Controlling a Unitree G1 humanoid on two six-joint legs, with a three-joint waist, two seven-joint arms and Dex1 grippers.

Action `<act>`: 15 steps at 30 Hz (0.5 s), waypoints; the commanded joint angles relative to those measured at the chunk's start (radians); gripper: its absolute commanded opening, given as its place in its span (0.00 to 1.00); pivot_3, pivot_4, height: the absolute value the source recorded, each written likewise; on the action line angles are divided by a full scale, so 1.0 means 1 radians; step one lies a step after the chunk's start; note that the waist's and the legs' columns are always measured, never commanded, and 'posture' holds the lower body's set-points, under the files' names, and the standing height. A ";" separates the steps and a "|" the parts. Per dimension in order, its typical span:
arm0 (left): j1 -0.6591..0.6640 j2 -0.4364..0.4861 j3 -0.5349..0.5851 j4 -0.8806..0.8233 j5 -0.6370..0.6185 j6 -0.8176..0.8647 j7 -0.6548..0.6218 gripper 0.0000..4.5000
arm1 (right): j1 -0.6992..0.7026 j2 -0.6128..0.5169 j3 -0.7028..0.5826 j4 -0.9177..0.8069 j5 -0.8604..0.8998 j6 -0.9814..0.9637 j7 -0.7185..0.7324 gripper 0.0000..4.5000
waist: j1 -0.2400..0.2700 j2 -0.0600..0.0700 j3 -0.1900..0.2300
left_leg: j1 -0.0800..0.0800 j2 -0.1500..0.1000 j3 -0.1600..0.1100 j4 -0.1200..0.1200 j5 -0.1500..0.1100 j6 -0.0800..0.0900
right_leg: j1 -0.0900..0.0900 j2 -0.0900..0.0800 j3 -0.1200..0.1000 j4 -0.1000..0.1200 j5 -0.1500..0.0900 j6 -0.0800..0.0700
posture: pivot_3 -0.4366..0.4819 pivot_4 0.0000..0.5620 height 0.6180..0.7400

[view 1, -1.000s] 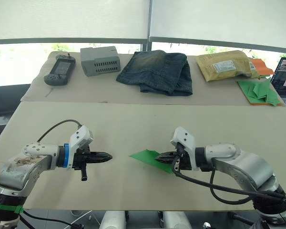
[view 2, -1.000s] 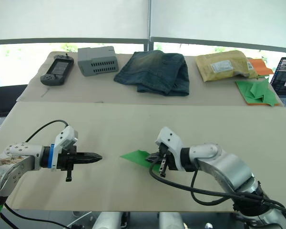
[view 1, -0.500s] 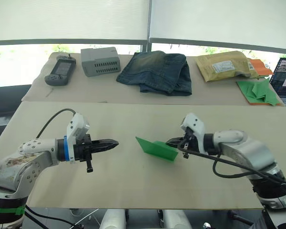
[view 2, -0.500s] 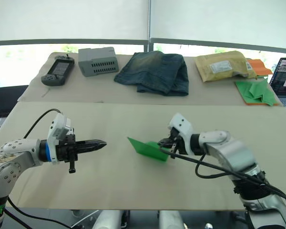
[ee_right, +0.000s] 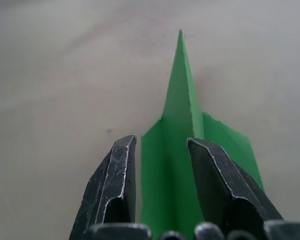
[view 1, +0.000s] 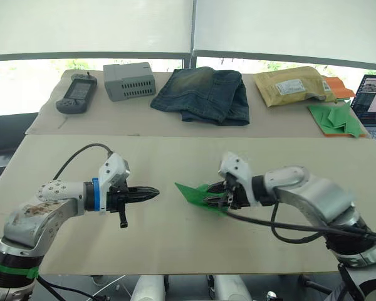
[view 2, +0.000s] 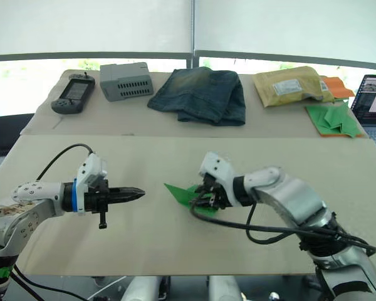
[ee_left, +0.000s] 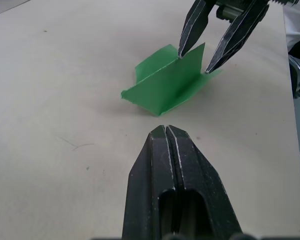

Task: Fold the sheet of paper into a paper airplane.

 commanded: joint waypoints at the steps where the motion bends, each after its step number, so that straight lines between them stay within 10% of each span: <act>1: 0.009 0.014 0.009 -0.023 0.012 -0.031 -0.007 0.00 | -0.019 0.024 0.002 0.013 -0.042 -0.018 -0.027 0.43 | 0.001 0.000 0.000 | 0.000 0.000 0.000 0.000 0.000 0.000 | 0.000 0.000 0.000 0.000 0.000 0.000 | 0.48 0.27 0.91; 15: 0.010 0.008 0.012 -0.003 0.025 -0.039 -0.018 0.00 | -0.115 0.045 -0.173 -0.045 0.073 0.101 0.004 0.43 | 0.001 0.000 0.000 | 0.000 0.000 -0.001 0.000 0.000 0.000 | 0.000 0.000 0.000 0.001 0.000 0.000 | 0.48 0.27 0.91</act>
